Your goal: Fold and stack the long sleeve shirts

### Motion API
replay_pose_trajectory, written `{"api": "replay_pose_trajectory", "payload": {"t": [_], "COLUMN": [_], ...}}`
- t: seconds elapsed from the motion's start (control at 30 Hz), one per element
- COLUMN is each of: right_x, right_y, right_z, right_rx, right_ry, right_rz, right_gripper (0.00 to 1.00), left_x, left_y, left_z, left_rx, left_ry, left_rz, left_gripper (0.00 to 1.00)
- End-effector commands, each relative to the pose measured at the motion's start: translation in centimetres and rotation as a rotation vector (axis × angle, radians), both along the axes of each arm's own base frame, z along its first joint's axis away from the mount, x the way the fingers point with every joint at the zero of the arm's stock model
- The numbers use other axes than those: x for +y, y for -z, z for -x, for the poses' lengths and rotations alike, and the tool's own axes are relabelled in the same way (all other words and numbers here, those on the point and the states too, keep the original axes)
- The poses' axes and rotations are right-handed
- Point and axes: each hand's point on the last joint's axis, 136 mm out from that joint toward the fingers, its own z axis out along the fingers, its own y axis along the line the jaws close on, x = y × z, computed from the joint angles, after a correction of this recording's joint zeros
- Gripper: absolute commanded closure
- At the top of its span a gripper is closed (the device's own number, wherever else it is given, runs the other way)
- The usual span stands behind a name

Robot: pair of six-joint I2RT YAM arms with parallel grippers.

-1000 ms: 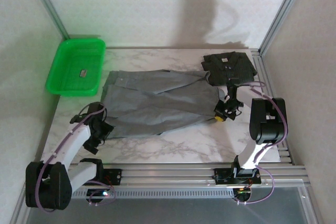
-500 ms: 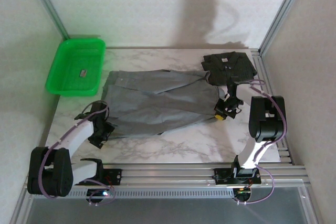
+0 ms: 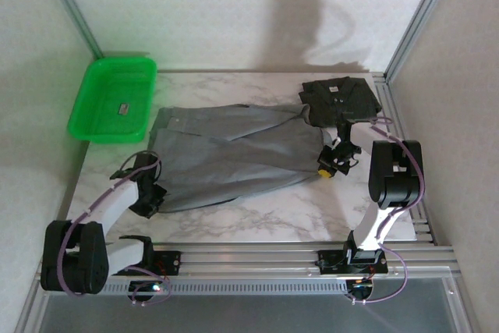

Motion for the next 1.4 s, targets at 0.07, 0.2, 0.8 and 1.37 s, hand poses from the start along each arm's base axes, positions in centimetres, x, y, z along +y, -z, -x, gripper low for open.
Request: {"api": "replay_pose_trajectory", "payload": {"t": [0.07,0.2,0.8,1.37], "right_x": [-1.1,-0.8,0.1,-0.1], "right_y": [-0.1,-1.4,-7.6,-6.2], "right_z": [0.0,0.0,-5.5,-0.2], "right_rx": [0.005,0.002,-0.073,0.065], "right_ry": [-0.009,-0.013,-0.048,-0.066], "right_rz": [0.037,0.023,-0.029,-0.03], "right_gripper": [1.0,1.0,1.0,1.0], "left_x": [0.6,0.6,-2.1,-1.2], "left_y": [0.7,-1.6,-7.4,-10.9], "left_z": [-1.6,-2.0,-8.2,-7.1], "left_rx": [-0.029,-0.057,-0.157,-0.15], "left_ry": [0.043,0.061,0.196,0.238], "left_rz": [-0.044,-0.046,0.118,0.126], "left_gripper": [1.0,1.0,1.0,1.0]}}
